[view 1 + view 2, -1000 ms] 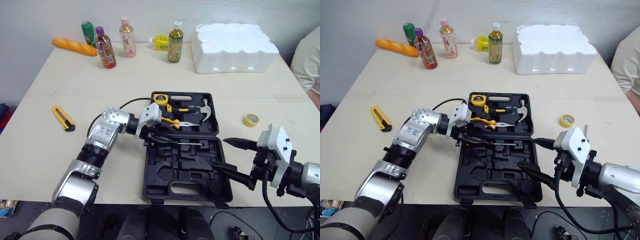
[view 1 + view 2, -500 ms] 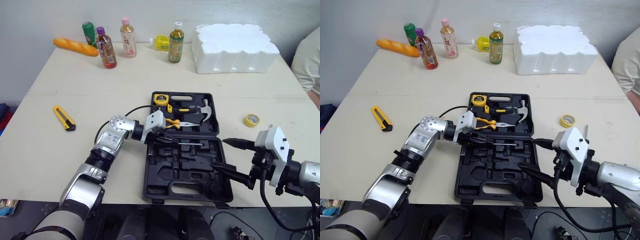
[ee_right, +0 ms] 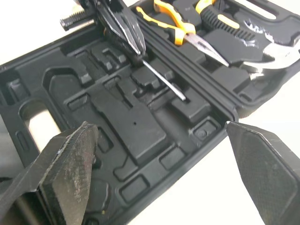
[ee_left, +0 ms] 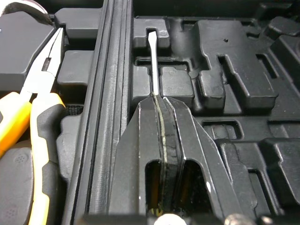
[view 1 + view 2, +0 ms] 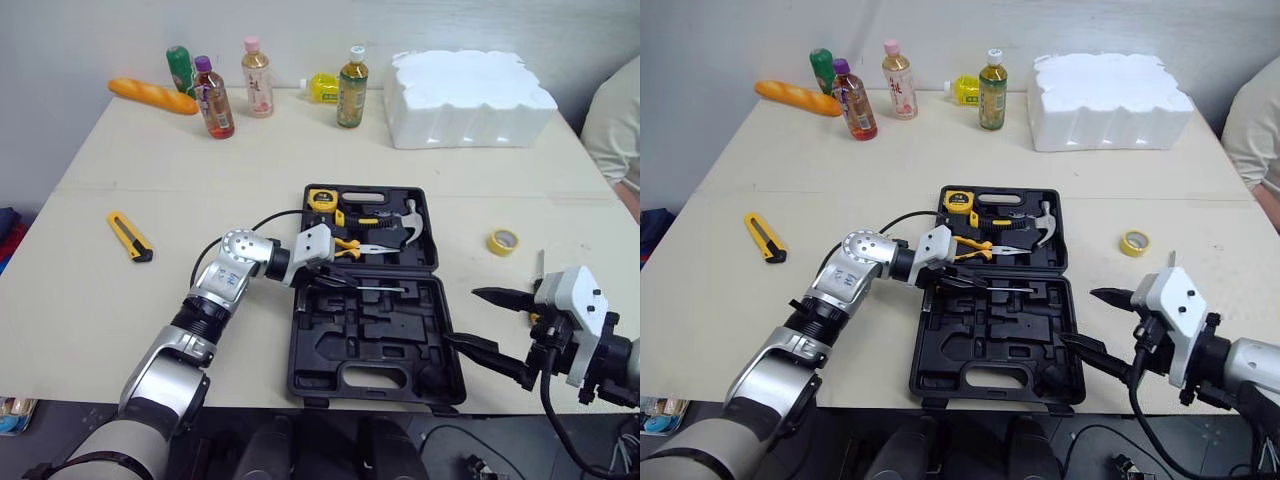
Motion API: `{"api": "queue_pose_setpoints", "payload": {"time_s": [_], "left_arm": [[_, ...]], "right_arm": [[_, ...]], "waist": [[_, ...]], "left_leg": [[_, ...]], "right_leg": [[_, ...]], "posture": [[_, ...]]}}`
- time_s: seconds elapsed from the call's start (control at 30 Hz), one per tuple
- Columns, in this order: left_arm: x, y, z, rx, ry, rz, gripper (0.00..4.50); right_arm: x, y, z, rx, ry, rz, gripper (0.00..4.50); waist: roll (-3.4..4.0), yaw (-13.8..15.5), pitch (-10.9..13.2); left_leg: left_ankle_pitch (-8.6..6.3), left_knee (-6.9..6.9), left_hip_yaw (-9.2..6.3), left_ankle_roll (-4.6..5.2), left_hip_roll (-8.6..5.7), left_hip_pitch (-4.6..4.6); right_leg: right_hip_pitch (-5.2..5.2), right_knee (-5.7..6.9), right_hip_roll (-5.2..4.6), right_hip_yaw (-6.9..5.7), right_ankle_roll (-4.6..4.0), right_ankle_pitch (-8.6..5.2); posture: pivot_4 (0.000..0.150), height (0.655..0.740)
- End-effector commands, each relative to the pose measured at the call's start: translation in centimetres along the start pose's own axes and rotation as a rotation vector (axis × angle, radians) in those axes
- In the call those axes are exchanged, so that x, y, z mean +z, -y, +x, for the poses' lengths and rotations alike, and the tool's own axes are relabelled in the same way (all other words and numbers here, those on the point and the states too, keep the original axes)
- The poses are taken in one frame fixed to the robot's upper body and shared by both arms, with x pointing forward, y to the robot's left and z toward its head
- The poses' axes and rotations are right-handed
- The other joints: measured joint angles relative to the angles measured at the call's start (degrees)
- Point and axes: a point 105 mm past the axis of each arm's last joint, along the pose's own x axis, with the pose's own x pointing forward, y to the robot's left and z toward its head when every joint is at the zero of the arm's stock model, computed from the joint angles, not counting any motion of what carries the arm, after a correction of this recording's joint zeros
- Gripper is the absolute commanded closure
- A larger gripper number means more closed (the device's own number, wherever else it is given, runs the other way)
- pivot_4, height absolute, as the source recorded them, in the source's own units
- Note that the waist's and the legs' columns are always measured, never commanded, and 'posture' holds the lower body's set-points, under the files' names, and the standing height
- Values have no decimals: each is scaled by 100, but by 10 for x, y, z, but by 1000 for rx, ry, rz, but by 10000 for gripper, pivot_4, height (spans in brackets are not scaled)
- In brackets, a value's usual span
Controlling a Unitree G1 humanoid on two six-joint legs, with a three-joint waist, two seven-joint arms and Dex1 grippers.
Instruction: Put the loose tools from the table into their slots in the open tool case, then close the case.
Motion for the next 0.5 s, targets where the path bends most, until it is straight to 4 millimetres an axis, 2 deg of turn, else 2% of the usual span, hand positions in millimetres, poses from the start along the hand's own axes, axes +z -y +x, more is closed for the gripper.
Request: {"api": "queue_pose_setpoints", "payload": {"time_s": [0.03,0.1,0.17,0.27,0.33,0.43,0.5], "left_arm": [[-64,14,-5,-25,-314,-96,44259],[-72,17,-5,-28,-350,-111,44259],[-69,18,-3,-27,-326,-125,44259],[-59,14,-4,6,-266,-135,44259],[-41,8,-9,41,-165,-155,44259],[5,2,-43,103,114,-193,35827],[13,6,-70,162,190,-208,26984]], "right_arm": [[6,1,-7,-30,30,-31,0],[4,0,-7,-34,29,-24,0],[3,0,-7,-35,28,-19,0],[-1,1,-8,-48,23,-8,0],[-3,5,-11,-68,17,-5,0],[-6,15,-23,-118,13,11,0],[-8,21,-34,-152,8,24,0]], "waist": [[-4,-4,-15],[-7,-14,-59],[13,-37,-110],[36,-50,-159],[41,-46,-164],[49,-77,-153],[48,-103,-146]], "left_leg": [[-10,-3,-1,14,2,30],[-43,-23,-2,21,15,103],[-75,-36,0,15,44,185],[-86,-97,-4,2,71,269],[-87,-100,-10,-3,79,270],[-82,-101,-9,-11,81,234],[-76,-95,-6,-20,81,168]], "right_leg": [[36,-9,1,-2,0,0],[114,-44,5,-6,-4,-2],[211,-94,3,-10,-10,-5],[310,-180,-6,15,-45,-15],[305,-183,-3,14,-51,-17],[250,-161,-1,18,-44,-9],[171,-127,-1,24,-47,-11]], "posture": [[1500,7383],[1500,7383],[1500,7383],[1500,7383],[1500,7383],[1500,7383],[1500,7383]]}}
